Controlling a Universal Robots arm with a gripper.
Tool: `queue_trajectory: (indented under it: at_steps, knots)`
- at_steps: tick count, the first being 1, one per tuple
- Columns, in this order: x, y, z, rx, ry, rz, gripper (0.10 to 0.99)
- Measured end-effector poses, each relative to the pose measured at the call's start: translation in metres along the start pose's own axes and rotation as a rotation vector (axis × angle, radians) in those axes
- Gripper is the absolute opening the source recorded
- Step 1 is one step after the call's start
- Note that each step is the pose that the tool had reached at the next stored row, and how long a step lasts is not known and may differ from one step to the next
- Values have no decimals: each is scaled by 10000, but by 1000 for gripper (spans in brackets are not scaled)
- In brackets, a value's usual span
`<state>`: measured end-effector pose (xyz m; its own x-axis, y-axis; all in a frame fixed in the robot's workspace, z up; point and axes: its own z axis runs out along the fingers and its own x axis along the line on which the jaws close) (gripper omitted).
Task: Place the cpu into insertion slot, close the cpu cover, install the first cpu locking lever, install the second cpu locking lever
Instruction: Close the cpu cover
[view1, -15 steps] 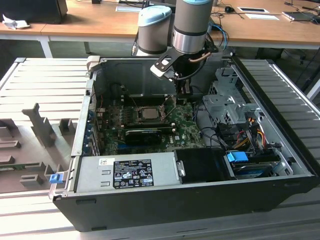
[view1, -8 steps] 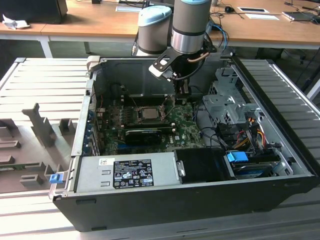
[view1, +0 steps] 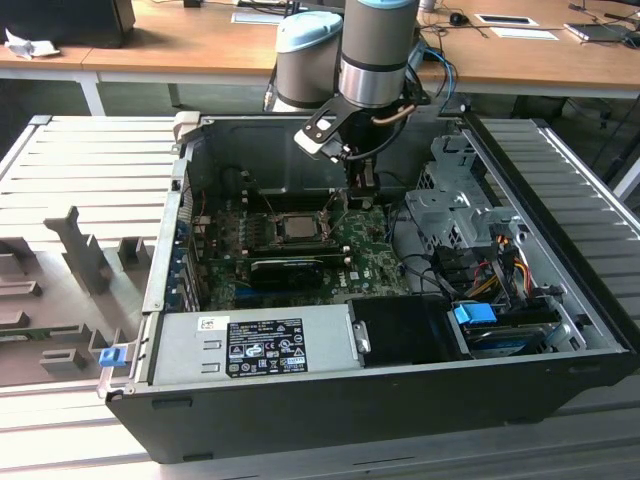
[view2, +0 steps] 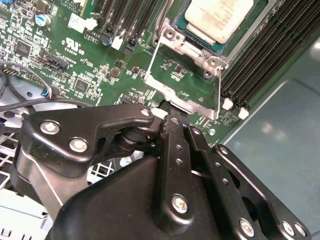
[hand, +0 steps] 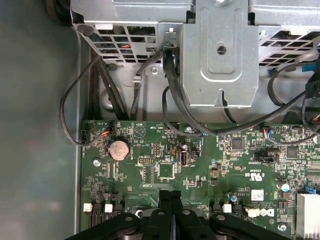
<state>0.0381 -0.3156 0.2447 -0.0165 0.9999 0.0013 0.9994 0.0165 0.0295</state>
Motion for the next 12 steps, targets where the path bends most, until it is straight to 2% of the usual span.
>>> queue_trajectory:
  at_steps: [12]
  knots:
    - [2,-119,-4,0,0,0,106]
